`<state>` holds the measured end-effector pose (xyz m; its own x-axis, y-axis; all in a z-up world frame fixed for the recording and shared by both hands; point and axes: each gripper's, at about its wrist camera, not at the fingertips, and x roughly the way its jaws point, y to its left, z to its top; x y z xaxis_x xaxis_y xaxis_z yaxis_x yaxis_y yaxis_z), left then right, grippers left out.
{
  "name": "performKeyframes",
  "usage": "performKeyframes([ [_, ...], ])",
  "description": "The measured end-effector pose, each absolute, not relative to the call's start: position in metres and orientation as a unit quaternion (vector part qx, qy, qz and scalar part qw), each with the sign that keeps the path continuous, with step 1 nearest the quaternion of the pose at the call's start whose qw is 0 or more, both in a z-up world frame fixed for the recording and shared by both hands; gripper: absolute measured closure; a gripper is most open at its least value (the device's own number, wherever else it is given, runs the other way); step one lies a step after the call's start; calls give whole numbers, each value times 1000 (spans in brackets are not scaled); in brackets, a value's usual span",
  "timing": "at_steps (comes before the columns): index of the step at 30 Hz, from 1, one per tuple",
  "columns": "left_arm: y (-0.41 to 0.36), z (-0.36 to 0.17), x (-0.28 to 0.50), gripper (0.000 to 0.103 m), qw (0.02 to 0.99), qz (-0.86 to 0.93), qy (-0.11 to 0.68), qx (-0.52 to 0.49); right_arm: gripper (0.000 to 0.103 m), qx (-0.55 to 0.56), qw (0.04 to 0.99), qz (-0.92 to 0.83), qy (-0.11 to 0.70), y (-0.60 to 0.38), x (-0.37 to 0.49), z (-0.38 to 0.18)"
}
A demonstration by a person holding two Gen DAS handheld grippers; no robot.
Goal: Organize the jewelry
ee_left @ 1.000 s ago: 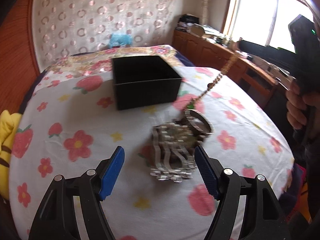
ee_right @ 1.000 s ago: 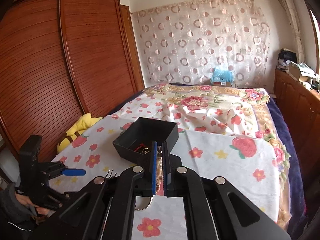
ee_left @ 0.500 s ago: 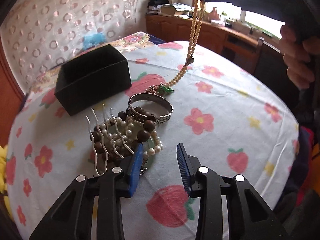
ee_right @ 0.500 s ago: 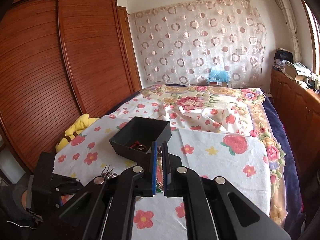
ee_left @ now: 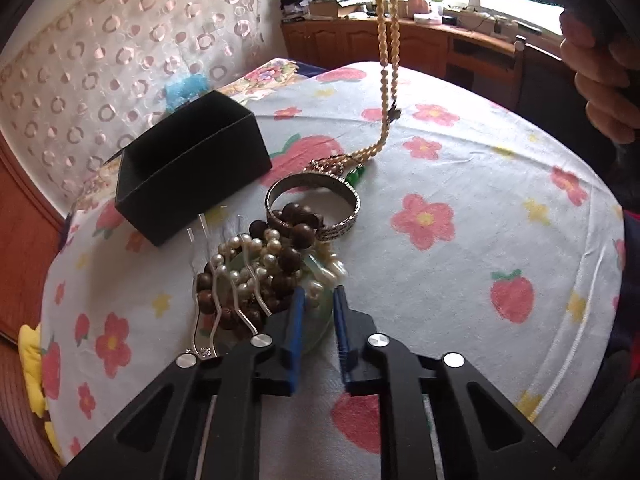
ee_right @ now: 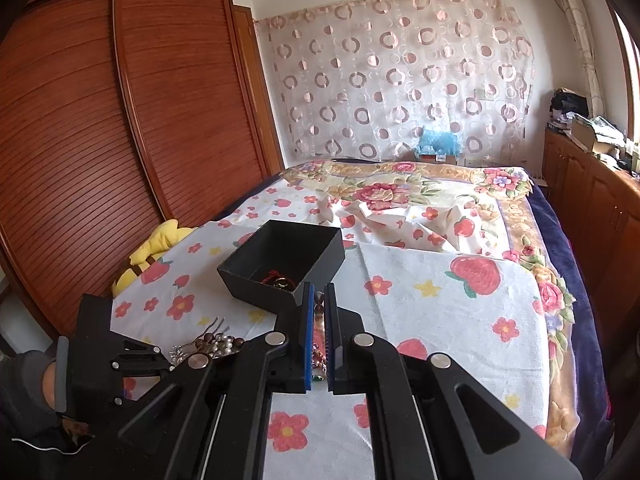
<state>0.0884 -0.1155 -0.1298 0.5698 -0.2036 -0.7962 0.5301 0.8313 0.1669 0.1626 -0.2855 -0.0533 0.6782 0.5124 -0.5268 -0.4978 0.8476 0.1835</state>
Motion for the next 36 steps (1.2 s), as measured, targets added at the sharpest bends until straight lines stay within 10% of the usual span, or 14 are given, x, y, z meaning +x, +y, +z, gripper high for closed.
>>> performKeyframes([
  [36, -106, -121, 99, 89, 857, -258, 429, 119, 97, 3, 909, 276, 312, -281, 167, -69],
])
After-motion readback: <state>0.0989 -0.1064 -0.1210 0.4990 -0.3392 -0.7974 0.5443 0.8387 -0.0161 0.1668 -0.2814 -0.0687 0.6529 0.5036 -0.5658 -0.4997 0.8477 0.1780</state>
